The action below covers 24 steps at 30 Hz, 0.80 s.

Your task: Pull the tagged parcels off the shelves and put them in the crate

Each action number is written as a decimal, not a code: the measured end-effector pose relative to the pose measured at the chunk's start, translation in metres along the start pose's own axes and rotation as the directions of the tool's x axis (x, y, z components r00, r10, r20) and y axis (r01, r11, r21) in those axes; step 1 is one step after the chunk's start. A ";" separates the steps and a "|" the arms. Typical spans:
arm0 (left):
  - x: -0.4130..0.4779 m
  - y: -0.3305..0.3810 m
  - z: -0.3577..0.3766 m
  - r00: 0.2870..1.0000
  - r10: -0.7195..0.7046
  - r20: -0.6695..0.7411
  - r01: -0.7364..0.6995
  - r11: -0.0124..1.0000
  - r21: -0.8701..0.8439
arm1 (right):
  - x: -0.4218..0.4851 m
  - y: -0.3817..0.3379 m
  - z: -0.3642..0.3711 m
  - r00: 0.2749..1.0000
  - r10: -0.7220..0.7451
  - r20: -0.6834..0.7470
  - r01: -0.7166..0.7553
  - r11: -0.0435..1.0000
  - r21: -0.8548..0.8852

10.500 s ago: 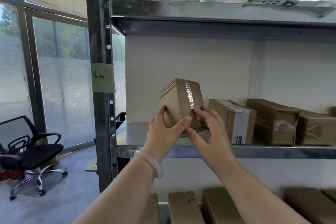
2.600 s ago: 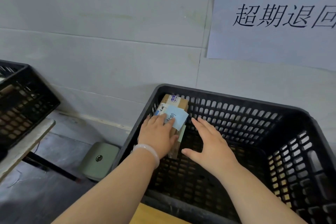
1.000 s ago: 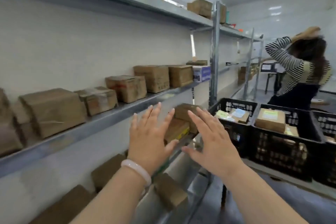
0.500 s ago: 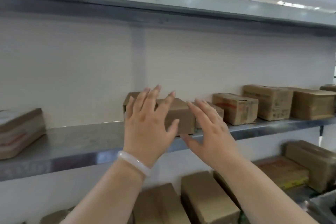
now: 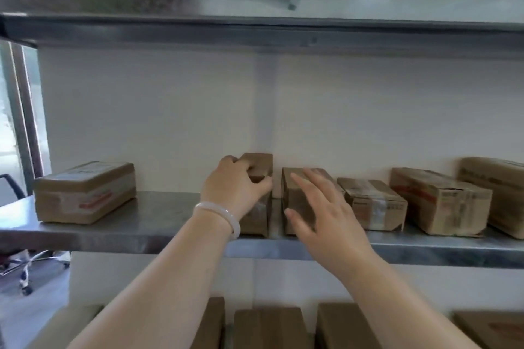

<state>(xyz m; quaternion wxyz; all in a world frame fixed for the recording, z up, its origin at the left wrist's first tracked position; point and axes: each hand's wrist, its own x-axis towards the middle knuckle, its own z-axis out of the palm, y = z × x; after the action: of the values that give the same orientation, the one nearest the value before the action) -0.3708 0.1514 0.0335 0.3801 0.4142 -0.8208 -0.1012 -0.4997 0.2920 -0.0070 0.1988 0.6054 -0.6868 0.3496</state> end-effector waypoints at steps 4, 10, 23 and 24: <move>-0.011 -0.011 -0.006 0.989 -0.009 -0.146 -0.012 0.990 -0.142 | 0.004 0.000 0.003 1.000 -0.026 0.014 0.026 0.999 0.032; -0.030 -0.036 -0.024 0.937 -0.086 -0.338 -0.066 0.907 -0.415 | 0.017 -0.014 0.012 0.998 -0.050 -0.026 0.054 0.971 0.231; -0.045 -0.051 -0.031 0.954 -0.285 -0.094 -0.018 0.259 -0.966 | 0.071 -0.054 0.047 0.926 0.238 0.294 -0.360 0.315 0.878; -0.045 -0.055 -0.030 0.954 -0.280 -0.108 -0.002 0.351 -0.936 | 0.070 -0.055 0.049 0.934 0.227 0.277 -0.340 0.313 0.887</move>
<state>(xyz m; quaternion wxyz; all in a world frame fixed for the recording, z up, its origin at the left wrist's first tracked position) -0.3004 0.1549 0.0038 0.6364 0.2053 -0.5266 -0.5250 -0.4521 0.2071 0.0221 -0.2736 0.4981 -0.4760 0.6712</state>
